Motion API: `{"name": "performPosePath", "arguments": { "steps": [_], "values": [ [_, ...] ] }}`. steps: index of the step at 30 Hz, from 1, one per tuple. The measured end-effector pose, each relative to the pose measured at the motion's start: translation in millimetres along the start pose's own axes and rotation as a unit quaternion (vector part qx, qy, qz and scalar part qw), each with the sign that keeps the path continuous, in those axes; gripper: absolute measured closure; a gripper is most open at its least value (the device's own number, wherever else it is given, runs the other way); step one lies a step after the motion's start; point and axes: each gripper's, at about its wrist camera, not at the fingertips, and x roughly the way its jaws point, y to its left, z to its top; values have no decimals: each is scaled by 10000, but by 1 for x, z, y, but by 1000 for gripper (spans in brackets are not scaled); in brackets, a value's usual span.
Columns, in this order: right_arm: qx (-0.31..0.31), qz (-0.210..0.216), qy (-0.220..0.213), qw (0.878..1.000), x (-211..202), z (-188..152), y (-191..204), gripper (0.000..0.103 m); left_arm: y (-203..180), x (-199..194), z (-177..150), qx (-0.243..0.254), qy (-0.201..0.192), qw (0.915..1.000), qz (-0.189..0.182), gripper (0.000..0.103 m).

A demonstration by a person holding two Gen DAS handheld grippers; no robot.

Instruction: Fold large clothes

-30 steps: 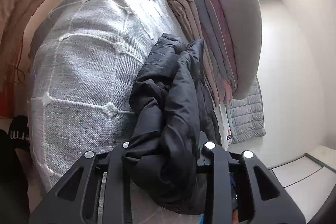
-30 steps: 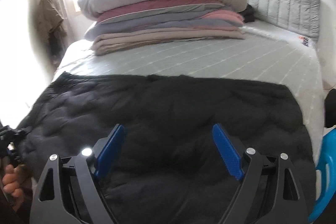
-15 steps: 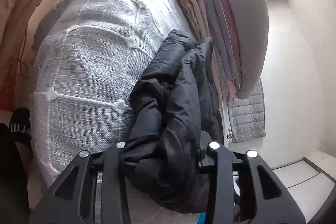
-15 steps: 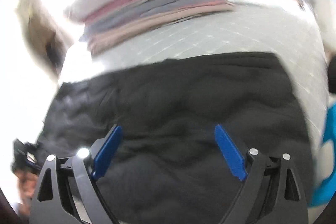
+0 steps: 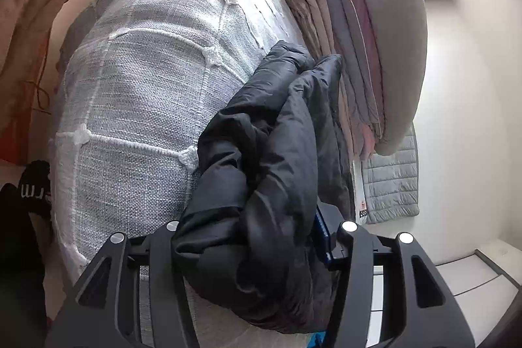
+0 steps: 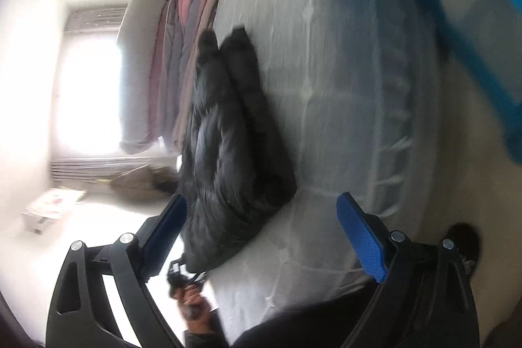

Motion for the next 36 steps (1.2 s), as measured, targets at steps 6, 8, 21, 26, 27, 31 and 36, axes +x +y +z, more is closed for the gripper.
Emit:
{"name": "performPosePath", "arguments": {
  "steps": [6,8,21,26,27,31,36],
  "values": [
    [80,750,51,9971,25,8,3,14,-1,0,1,2,60,10000,22,54],
    [69,733,-11,9973,30,14,5,14,-1,0,2,4,69,10000,29,54],
    [-578,402,-396,9967,31,7,42,89,-22,-10,1,401,-80,9992,31,84],
    [-914,682,-446,9925,-1,-15,69,89,-42,-37,0,449,40,9988,-213,87],
    [-932,719,-463,9920,-8,-21,71,89,-43,-43,-1,442,82,9987,-260,87],
    [-1014,695,-462,9913,-37,-47,69,89,-48,-70,-13,610,192,9975,-309,87],
    [-625,-544,-115,9965,-29,-41,24,76,-16,-57,-22,435,525,9976,64,84]
  ]
}}
